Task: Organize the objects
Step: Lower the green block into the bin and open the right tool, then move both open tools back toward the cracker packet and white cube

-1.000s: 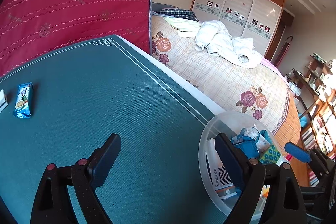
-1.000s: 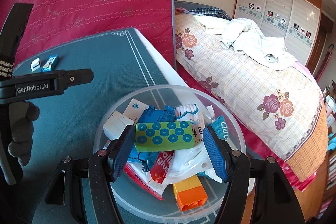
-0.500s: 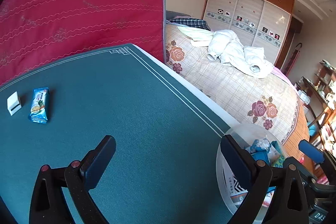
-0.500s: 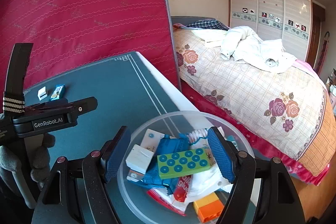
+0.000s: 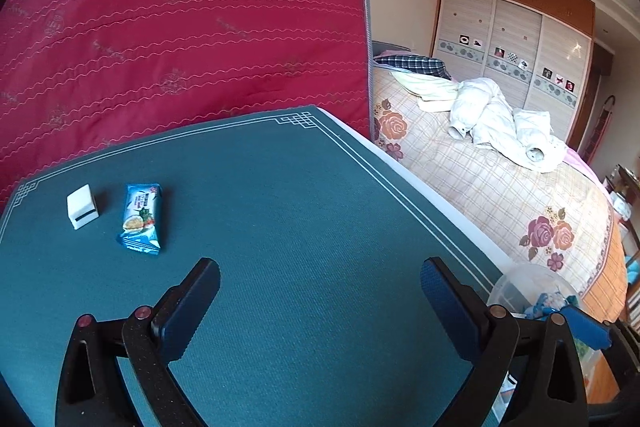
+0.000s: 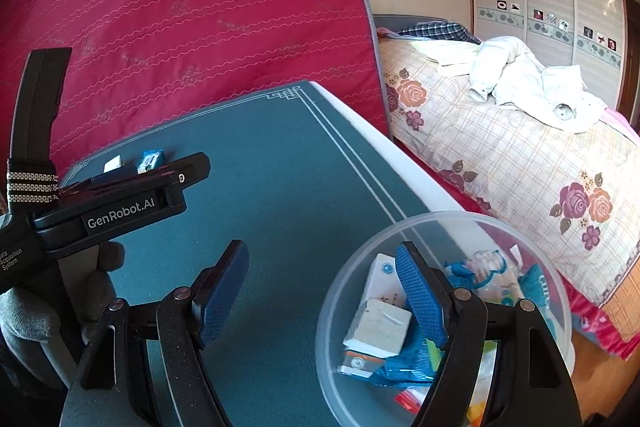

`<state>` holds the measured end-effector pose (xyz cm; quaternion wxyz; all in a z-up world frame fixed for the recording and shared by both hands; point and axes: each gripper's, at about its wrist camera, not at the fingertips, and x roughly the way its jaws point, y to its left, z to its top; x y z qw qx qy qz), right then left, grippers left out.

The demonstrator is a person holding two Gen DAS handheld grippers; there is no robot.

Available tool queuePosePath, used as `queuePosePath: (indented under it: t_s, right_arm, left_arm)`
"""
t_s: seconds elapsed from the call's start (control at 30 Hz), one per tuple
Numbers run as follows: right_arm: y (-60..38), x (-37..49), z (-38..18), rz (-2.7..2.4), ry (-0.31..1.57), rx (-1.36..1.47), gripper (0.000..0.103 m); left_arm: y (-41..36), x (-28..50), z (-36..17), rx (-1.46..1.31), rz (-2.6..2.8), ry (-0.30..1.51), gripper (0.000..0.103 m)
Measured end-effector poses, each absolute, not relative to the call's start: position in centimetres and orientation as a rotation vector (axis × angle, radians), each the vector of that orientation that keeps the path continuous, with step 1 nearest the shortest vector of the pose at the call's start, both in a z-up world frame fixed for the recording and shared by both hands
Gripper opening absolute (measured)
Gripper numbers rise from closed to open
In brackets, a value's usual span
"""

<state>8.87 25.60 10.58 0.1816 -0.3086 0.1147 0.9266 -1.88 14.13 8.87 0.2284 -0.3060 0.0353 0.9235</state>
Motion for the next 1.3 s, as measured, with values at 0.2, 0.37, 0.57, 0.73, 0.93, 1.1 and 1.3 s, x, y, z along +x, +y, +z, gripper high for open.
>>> queuePosePath:
  t_s: [0.2, 0.37, 0.57, 0.73, 0.93, 1.1, 1.3]
  right_arm:
    - [24.5, 6.5, 9.7, 2.621, 0.348, -0.912, 0.077]
    - [23.3, 3.8, 9.1, 2.644, 0.394, -0.961, 0.077]
    - [23.1, -0.4, 7.4, 2.632, 0.552, -1.033, 0.077]
    - [22.2, -3.5, 6.3, 2.643, 0.564, -1.053, 0.077]
    - [20.3, -6.9, 5.8, 2.702, 0.564, -1.094, 0.077]
    - [18.2, -9.7, 5.6, 2.781, 0.513, -1.140, 0.077]
    - [16.4, -13.7, 5.6, 2.858, 0.449, -1.191, 0.077]
  left_arm:
    - [12.2, -3.2, 9.2, -0.828, 2.632, 0.099, 0.102]
    - [10.4, -4.7, 9.1, -0.869, 2.662, 0.059, 0.102]
    - [8.6, -5.8, 9.2, -0.888, 2.702, 0.029, 0.102]
    - [6.2, -7.1, 9.2, -0.902, 2.762, 0.000, 0.102]
    - [2.5, -9.1, 8.9, -0.962, 2.809, -0.119, 0.102]
    - [-1.1, -10.3, 8.6, -1.006, 2.891, -0.215, 0.102]
    - [-4.2, -11.0, 8.5, -1.019, 2.977, -0.265, 0.102]
